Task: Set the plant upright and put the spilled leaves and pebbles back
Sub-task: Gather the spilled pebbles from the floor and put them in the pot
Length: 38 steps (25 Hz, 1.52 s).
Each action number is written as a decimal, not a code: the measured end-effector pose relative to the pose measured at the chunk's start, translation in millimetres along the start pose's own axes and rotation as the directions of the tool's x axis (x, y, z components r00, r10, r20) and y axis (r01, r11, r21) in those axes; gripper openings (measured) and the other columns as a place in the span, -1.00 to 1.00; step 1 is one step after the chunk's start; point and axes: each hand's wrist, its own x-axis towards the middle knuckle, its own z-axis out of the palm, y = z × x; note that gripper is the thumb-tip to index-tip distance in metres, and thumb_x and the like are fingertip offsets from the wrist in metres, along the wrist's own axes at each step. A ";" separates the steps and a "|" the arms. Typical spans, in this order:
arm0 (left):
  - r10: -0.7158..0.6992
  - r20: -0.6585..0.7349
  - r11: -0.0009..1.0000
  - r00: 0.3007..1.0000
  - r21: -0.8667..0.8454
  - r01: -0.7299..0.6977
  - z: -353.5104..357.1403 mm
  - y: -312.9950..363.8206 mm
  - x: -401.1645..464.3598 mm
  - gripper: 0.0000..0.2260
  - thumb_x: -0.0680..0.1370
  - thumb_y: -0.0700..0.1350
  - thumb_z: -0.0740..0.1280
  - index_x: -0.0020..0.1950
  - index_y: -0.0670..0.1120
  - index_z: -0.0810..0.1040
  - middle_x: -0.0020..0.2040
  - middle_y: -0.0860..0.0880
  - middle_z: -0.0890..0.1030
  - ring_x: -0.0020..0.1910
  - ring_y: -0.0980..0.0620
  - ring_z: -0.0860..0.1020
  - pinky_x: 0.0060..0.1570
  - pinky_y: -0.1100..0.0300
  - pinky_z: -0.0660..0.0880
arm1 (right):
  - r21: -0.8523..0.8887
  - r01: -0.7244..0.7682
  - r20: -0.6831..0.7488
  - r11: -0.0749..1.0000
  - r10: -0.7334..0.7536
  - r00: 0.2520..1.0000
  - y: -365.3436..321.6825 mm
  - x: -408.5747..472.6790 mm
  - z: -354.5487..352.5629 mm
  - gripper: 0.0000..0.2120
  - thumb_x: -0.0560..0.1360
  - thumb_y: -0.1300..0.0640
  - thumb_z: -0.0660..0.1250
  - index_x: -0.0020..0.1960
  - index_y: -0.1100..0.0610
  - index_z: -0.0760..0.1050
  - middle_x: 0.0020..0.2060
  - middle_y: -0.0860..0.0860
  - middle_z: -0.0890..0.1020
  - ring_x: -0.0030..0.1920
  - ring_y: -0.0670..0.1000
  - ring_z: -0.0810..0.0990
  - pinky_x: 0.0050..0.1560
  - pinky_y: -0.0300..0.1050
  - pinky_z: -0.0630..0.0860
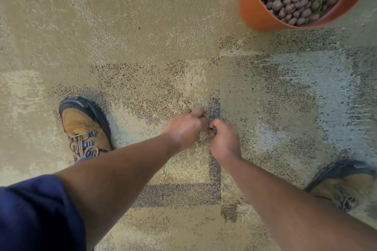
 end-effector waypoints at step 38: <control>0.159 -0.653 0.949 0.740 -0.107 -0.298 -213.5 72.5 106.2 -0.51 0.47 -0.27 0.33 0.43 -0.18 0.51 0.50 -0.21 0.40 0.47 -0.17 0.41 0.31 0.03 0.50 | 0.104 0.594 -0.729 0.797 -0.345 0.591 -73.0 60.7 -225.3 -0.81 0.54 0.14 0.42 0.15 0.07 0.65 -0.02 -0.01 0.68 -0.17 -0.10 0.65 -0.11 -0.17 0.64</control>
